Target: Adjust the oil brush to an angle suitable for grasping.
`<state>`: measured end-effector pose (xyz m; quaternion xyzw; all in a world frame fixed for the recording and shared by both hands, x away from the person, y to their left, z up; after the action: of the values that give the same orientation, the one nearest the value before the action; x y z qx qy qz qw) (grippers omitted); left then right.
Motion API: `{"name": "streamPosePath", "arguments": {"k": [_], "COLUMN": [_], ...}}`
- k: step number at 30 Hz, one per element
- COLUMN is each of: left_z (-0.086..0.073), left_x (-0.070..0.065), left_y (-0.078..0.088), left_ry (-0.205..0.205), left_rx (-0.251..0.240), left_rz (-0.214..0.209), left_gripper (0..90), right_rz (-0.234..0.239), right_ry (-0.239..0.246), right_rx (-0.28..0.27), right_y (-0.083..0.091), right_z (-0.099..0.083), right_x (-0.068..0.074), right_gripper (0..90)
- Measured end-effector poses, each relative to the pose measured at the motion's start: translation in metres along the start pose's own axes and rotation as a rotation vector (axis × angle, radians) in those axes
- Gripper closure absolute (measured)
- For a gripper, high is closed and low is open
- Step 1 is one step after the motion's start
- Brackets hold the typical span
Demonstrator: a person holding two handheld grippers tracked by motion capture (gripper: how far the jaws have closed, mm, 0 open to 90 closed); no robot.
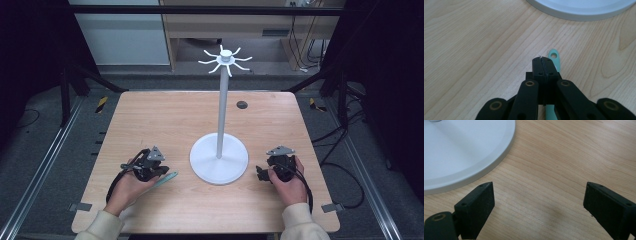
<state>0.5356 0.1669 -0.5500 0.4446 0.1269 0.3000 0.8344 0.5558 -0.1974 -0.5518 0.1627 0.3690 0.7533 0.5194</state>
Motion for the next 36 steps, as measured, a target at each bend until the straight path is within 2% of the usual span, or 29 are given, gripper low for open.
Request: {"name": "streamPosePath", "arguments": {"k": [6,15,20,27,31,36], "left_z": [-0.005,-0.006,-0.006,-0.008,-0.008,-0.008], "left_x": [-0.001,-0.005,-0.011,-0.025,-0.025,-0.018], "left_y": [-0.008,-0.007,-0.006,-0.004,-0.004,0.001], "left_ry": [-0.014,-0.016,-0.041,-0.084,-0.081,-0.074], "left_rx": [0.038,0.036,0.049,0.073,0.066,0.062], "left_rz": [-0.002,-0.018,-0.03,-0.072,-0.068,-0.044], "left_gripper": [90.0,90.0,90.0,90.0,90.0,90.0], "right_rz": [0.003,0.002,0.008,0.009,0.007,0.002], "right_ry": [0.0,0.003,0.011,0.01,0.013,0.001], "right_rx": [0.004,0.005,0.013,0.016,0.013,0.004], "right_y": [-0.001,0.0,0.0,-0.001,-0.001,0.0], "right_z": [-0.001,-0.001,-0.002,-0.003,-0.002,-0.002], "right_x": [-0.001,-0.001,0.0,0.0,0.0,-0.002], "right_gripper": [10.7,10.7,10.7,10.7,10.7,10.7]}}
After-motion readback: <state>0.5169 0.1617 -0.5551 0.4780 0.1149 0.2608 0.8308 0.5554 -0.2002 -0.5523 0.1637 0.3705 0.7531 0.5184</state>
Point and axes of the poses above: each handheld gripper's, and its own axes: y roughly backward along the jaws, z roughly out of its top, x roughly to its left, the point moved 10 cm from there along -y, roughly forward along the jaws, and after that the axes turned 1 degree about x, right-handed, at the moved point
